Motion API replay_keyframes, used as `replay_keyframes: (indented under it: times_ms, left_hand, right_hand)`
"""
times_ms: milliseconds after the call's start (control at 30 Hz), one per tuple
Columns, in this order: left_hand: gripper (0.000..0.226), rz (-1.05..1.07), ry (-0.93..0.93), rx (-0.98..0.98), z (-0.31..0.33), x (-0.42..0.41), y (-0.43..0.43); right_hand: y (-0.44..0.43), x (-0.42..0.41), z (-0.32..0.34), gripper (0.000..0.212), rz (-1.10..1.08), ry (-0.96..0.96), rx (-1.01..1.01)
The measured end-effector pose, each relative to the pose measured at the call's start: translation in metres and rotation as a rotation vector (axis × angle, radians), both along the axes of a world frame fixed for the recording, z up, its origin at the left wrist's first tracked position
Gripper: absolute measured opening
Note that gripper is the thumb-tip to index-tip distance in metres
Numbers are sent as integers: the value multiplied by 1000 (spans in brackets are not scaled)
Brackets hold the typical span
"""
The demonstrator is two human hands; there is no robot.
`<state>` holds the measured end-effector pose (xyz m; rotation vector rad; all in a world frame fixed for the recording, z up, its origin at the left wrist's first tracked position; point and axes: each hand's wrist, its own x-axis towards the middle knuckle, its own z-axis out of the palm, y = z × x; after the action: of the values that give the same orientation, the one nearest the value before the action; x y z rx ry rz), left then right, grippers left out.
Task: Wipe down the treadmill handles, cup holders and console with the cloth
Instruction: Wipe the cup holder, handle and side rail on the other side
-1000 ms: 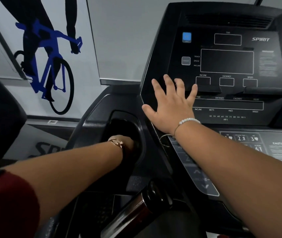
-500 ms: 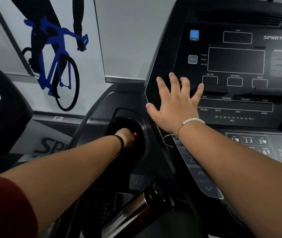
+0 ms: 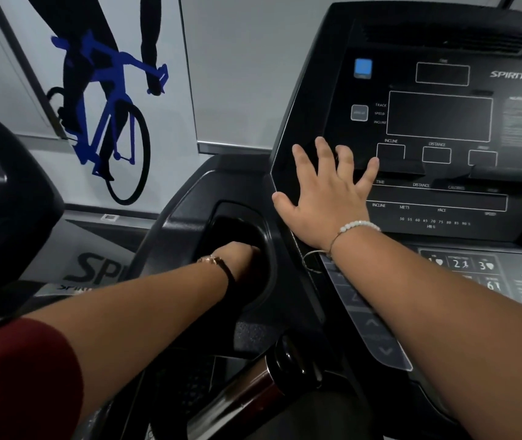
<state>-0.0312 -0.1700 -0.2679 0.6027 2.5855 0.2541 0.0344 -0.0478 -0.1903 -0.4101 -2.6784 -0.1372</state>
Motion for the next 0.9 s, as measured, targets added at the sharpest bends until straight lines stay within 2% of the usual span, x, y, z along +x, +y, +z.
replay_keyframes:
  times_ms: [33, 133, 200, 300, 500, 567, 667, 733, 833, 867, 900]
  left_hand:
    - [31, 91, 26, 87, -5, -2, 1]
    - [31, 88, 123, 139, -14, -4, -1]
    - [29, 142, 122, 166, -13, -2, 0]
    - [34, 216, 47, 182, -14, -1, -3]
    - [29, -25, -246, 233, 15, 19, -21]
    - [20, 34, -377, 291, 27, 24, -30]
    - [29, 93, -474, 363, 41, 23, -48]
    - [30, -98, -330, 219, 46, 19, -54]
    - [16, -520, 67, -313, 36, 18, -49]
    - [18, -636, 200, -482, 31, 20, -44]
    - [29, -714, 264, -607, 27, 22, -38]
  right_hand:
    - [0, 0, 0, 76, -1, -1, 2]
    - [0, 0, -1, 76, 3, 7, 6]
    - [0, 0, -1, 75, 1, 11, 4]
    - [0, 0, 0, 75, 0, 10, -12]
    - [0, 0, 0, 76, -5, 19, -17]
    - [0, 0, 0, 75, -6, 23, -22]
    - [0, 1, -1, 75, -4, 25, -20]
    - [0, 1, -1, 74, -4, 24, -19]
    - [0, 1, 0, 73, -5, 16, -21]
    - [0, 2, 0, 73, -5, 15, -24]
    - [0, 2, 0, 73, -6, 14, -24]
